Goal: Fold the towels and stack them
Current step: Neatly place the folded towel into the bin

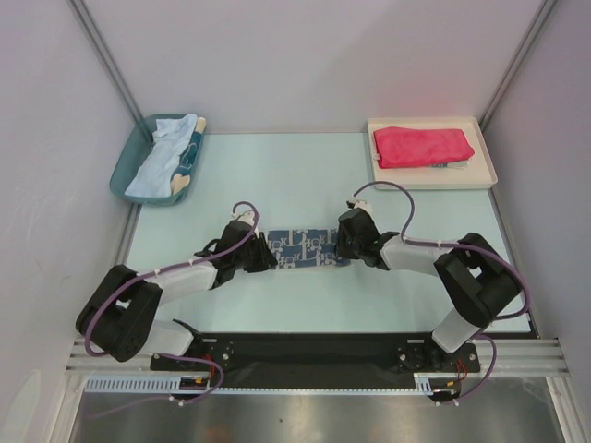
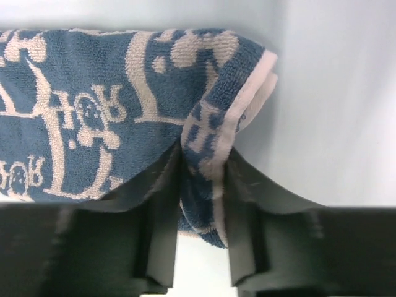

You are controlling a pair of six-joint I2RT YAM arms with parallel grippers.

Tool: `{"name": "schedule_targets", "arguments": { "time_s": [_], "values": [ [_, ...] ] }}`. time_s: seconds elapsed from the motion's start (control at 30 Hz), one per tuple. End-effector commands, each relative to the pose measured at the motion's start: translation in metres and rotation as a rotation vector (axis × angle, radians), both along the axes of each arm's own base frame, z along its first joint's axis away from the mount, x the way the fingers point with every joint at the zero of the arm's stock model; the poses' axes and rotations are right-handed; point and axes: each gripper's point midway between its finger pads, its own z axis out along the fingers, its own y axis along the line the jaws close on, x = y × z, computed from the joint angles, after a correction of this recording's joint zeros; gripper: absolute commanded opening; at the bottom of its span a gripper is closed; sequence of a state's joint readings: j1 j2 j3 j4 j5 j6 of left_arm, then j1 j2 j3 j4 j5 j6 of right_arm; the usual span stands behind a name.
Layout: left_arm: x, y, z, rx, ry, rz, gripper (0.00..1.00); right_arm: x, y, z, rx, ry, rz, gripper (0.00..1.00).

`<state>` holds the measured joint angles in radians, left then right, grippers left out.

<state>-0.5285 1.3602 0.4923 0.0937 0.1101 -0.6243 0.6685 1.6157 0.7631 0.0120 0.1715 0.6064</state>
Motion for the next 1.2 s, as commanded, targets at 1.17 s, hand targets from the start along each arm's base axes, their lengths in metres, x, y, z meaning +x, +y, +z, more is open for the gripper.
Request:
{"name": "schedule_targets", "arguments": {
  "time_s": [1.17],
  "values": [
    [-0.006,0.027,0.163,0.049,-0.264,-0.132,0.27,0.299,-0.125,0.117,-1.015,-0.29,-0.208,0.0]
  ]
}}
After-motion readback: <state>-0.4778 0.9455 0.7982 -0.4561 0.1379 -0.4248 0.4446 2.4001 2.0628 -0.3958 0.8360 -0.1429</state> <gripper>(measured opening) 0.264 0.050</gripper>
